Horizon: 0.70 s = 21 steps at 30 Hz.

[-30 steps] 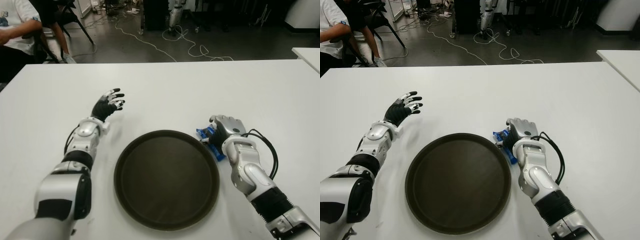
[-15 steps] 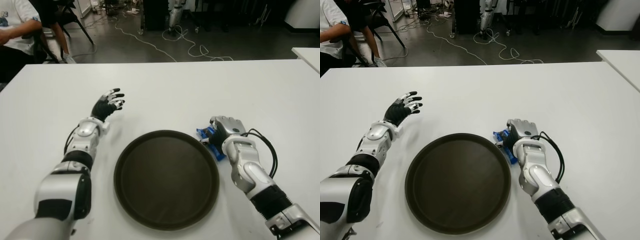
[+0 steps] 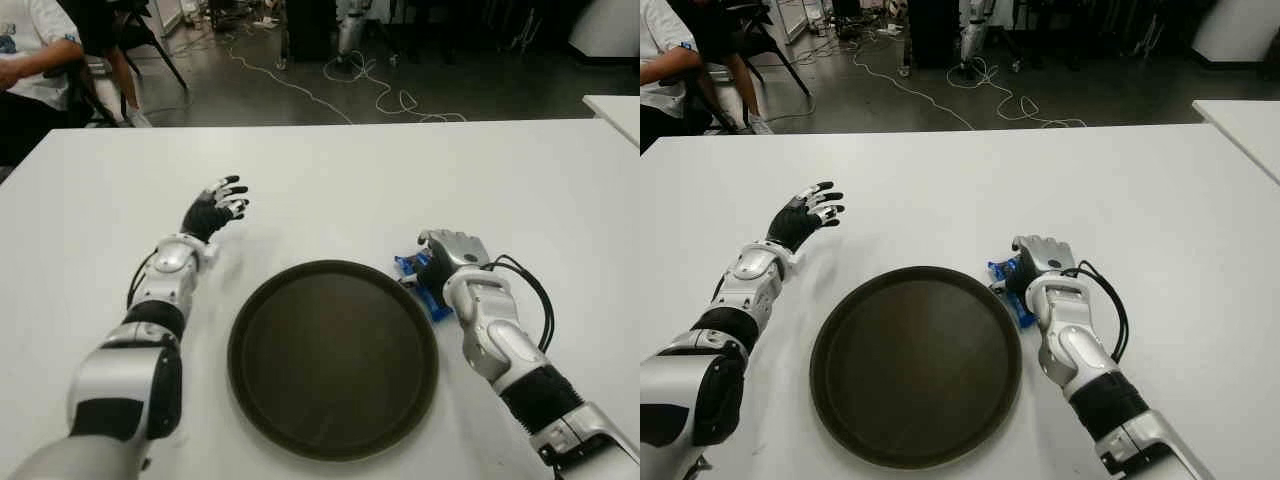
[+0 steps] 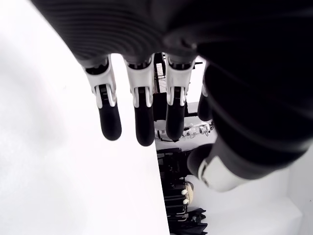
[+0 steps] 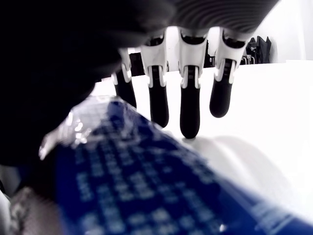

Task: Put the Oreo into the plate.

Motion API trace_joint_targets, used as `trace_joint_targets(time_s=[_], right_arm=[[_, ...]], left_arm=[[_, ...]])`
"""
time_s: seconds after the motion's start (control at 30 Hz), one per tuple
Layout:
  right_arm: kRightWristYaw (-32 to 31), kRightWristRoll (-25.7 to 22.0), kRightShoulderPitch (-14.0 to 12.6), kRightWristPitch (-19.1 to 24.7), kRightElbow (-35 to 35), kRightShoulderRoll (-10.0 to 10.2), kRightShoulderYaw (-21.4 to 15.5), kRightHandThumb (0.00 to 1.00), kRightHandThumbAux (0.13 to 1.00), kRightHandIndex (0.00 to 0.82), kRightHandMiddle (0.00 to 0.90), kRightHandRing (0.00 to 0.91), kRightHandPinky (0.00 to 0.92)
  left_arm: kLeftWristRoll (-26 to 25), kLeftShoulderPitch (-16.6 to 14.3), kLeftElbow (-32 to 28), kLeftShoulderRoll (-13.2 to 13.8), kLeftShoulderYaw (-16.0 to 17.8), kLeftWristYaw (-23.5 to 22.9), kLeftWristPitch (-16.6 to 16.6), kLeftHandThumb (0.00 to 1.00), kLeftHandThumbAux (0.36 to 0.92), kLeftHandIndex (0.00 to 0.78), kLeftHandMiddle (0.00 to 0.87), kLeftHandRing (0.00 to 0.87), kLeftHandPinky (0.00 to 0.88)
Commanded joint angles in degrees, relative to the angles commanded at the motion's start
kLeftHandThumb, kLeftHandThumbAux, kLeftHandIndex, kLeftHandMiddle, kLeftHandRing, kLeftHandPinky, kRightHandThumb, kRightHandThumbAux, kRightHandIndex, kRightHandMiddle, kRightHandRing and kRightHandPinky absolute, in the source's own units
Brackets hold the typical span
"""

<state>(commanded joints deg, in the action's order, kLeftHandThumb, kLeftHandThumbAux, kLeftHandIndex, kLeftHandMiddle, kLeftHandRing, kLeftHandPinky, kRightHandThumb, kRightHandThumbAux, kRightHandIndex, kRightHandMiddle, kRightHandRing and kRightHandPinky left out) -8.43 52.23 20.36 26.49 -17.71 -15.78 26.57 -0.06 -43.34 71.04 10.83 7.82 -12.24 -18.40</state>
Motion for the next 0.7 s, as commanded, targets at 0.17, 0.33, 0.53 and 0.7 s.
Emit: trace_joint_targets(time_s=[0.17, 0.33, 0.53, 0.7], right_arm=[[-0.6, 0.5, 0.0, -0.2, 0.5, -0.6, 0.5, 0.000, 0.642, 0.311, 0.322, 0.353, 0.384], [-0.7, 1.2, -0.2, -0.7, 1.4, -1.5, 1.0, 0.020, 0.724, 0.382, 0.391, 0.426, 0.485], [-0.3, 2.1, -0.4, -1.5, 2.4, -2.6, 1.7, 0.208, 0.800, 0.511, 0.607, 0.614, 0.652], [0.3, 2.3, -0.3, -2.4, 2.9, -3.3, 2.2, 0.609, 0.742, 0.442, 0.649, 0.654, 0.656]], left_arm=[[0.1, 0.0, 0.0, 0.0, -0.1, 0.2, 0.2, 0.030, 0.749, 0.156, 0.214, 0.216, 0.240], [0.0, -0.1, 0.1, 0.0, -0.1, 0.1, 0.3, 0.026, 0.738, 0.152, 0.207, 0.211, 0.233], [-0.2, -0.1, 0.1, 0.0, 0.1, -0.2, 0.2, 0.032, 0.759, 0.150, 0.208, 0.209, 0.231], [-0.3, -0.1, 0.1, -0.1, 0.2, -0.3, -0.1, 0.033, 0.757, 0.150, 0.210, 0.210, 0.232]])
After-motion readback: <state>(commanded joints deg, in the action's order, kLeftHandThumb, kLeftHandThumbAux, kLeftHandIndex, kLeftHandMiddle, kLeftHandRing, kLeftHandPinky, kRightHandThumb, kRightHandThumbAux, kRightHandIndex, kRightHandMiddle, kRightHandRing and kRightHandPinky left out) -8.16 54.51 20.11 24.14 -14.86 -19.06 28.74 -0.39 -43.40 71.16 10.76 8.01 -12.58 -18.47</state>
